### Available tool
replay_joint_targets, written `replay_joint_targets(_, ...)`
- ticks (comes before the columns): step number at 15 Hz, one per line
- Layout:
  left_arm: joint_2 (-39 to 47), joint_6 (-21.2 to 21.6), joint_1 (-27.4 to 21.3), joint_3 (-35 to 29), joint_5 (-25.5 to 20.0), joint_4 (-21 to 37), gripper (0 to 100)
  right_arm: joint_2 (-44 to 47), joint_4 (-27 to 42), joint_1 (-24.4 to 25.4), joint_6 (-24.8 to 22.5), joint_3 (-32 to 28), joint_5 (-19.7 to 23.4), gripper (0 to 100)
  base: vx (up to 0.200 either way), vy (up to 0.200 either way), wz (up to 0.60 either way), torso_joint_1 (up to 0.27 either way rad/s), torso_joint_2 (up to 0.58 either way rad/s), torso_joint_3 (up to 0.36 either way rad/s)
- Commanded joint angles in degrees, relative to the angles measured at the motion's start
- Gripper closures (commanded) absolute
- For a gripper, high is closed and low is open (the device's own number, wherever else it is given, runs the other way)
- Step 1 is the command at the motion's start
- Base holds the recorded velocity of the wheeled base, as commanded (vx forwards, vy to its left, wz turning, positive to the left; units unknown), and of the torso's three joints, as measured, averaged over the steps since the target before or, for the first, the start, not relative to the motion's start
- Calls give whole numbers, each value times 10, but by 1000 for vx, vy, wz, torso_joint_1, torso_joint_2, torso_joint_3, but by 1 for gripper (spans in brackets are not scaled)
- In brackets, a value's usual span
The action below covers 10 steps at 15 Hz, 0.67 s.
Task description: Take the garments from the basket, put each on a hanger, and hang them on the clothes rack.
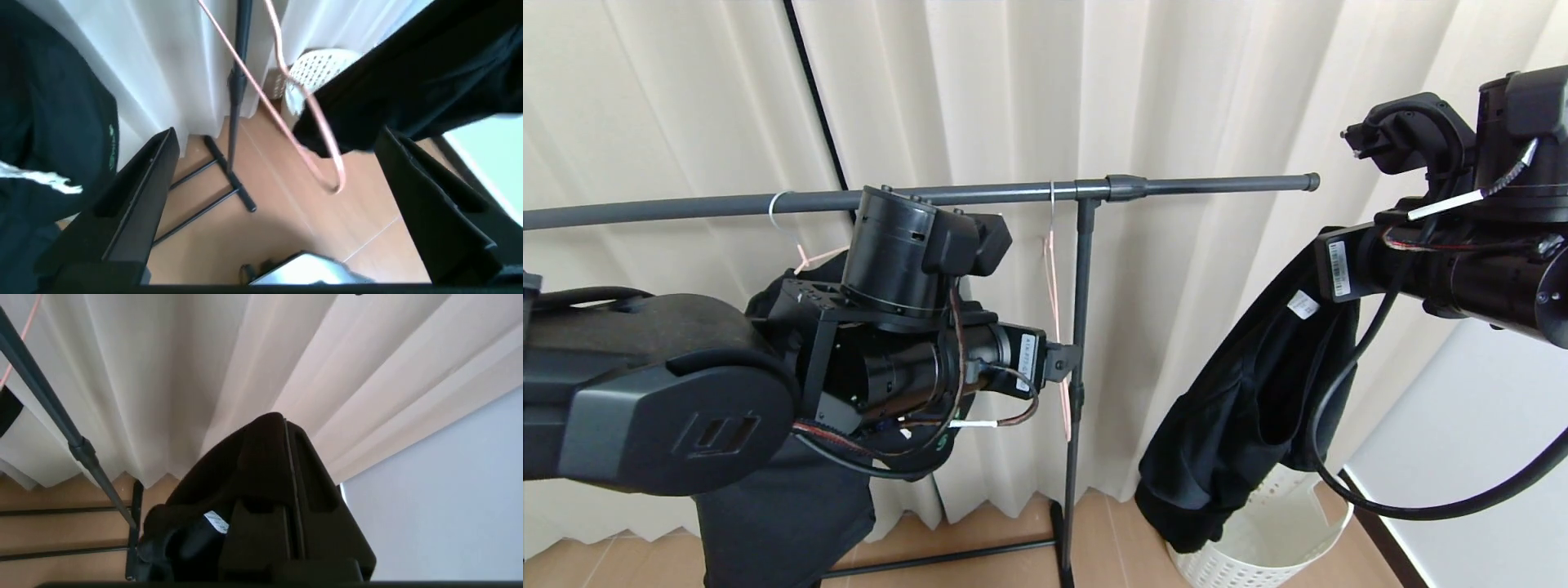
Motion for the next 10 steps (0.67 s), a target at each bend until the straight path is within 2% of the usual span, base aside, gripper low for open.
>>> replay_joint_targets(1, 60, -10, -3, -52, 25, 9, 0, 1, 0, 0, 0, 0, 1, 100, 0, 0, 0, 0, 0, 0)
replay_joint_targets(2, 76, -16, -4, -67, 38, 9, 0, 0, 0, 0, 0, 0, 0, 100, 0, 0, 0, 0, 0, 0)
replay_joint_targets(5, 149, -21, -7, -133, 121, 9, 0, -3, -1, 0, 1, 0, 0, 100, 0, 0, 0, 0, 0, 0)
replay_joint_targets(10, 221, -27, -5, -205, 154, 9, 0, -5, -1, 3, 1, 0, 0, 100, 0, 0, 0, 0, 0, 0)
